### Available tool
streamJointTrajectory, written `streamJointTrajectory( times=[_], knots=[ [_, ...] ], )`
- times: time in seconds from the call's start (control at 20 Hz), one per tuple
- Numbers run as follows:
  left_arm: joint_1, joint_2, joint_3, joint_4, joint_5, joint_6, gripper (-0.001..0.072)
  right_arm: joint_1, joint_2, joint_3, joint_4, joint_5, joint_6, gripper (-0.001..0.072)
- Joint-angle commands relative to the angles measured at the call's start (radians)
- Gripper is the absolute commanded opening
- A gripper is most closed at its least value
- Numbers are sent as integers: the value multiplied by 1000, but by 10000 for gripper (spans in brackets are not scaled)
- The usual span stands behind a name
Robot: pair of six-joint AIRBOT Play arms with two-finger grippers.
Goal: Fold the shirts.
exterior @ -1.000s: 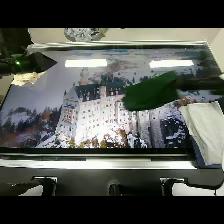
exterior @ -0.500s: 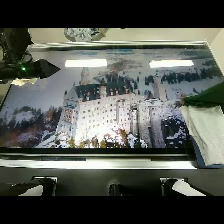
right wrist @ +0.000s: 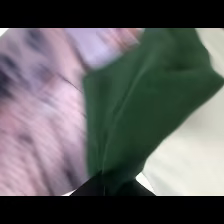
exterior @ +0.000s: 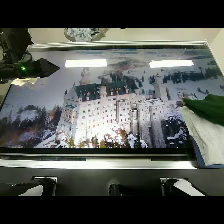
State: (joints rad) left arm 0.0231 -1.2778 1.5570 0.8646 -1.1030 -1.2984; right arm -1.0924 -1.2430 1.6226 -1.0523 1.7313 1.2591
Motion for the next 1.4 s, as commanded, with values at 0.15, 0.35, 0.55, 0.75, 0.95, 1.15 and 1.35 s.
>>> streamJointTrajectory(
  times=[0.15, 0.35, 0.55, 0.75, 0.95, 1.15, 1.35],
  knots=[
    [0, 0, 0, 0, 11, 0, 27, -26, 27, -231, -397, 83, -43, 50],
    [0, 2, 0, -30, 11, -3, 27, -26, 38, -439, -401, -13, -74, 706],
    [0, 23, 73, -67, 3, -3, 27, -26, 39, -241, -446, -166, -192, 705],
    [-45, 22, 310, 335, -11, -137, 24, 145, 39, 143, -421, -502, -220, 689],
    [-143, 0, 314, 900, -137, -345, 29, 609, 19, 201, -426, -464, -207, 673],
    [-143, -29, 31, 834, -482, -344, 609, 1006, -136, 85, -407, -176, -141, 694],
    [-143, 140, -396, 739, -316, -403, 608, 1166, -210, -66, -442, -100, -163, 691]
  ],
)
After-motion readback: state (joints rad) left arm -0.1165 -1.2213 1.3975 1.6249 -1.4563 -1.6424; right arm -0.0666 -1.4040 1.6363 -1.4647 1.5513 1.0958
